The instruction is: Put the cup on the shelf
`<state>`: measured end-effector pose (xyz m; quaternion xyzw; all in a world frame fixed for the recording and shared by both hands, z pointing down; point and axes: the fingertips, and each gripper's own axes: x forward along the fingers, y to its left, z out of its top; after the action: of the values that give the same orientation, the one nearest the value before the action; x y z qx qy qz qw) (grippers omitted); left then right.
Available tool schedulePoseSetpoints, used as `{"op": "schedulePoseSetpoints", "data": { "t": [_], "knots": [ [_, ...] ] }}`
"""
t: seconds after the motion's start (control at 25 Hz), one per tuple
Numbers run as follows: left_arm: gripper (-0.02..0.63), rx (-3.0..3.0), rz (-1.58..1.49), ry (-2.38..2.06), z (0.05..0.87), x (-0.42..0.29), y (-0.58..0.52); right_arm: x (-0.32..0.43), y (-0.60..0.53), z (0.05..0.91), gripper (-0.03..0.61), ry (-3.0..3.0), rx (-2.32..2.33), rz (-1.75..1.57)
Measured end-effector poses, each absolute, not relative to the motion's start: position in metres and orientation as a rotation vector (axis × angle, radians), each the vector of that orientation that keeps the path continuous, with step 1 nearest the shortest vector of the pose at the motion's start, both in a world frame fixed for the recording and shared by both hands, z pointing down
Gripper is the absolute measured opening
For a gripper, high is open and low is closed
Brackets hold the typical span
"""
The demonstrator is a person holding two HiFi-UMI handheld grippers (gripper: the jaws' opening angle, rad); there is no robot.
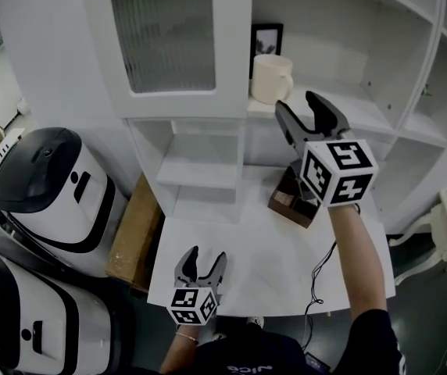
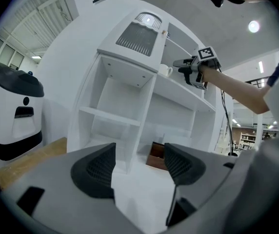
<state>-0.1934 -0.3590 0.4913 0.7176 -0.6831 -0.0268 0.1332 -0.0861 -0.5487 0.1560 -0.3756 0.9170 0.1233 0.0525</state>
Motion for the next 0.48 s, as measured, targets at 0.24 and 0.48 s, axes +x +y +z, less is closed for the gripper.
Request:
{"op": "schedulePoseSetpoints", "data": {
  "t": [0.24, 0.48],
  "knots": [
    [0.296, 2.113, -0.058, -1.947, 0.493, -0.185, -0.358, -0.062, -0.517, 0.162, 0.262, 2.764, -1.098, 0.363],
    [0.296, 2.166, -0.066, -1.933, 0.484, -0.178, -0.358, -0.045, -0.487, 0.179, 0.261, 2.761, -1.084, 0.354]
  ]
}}
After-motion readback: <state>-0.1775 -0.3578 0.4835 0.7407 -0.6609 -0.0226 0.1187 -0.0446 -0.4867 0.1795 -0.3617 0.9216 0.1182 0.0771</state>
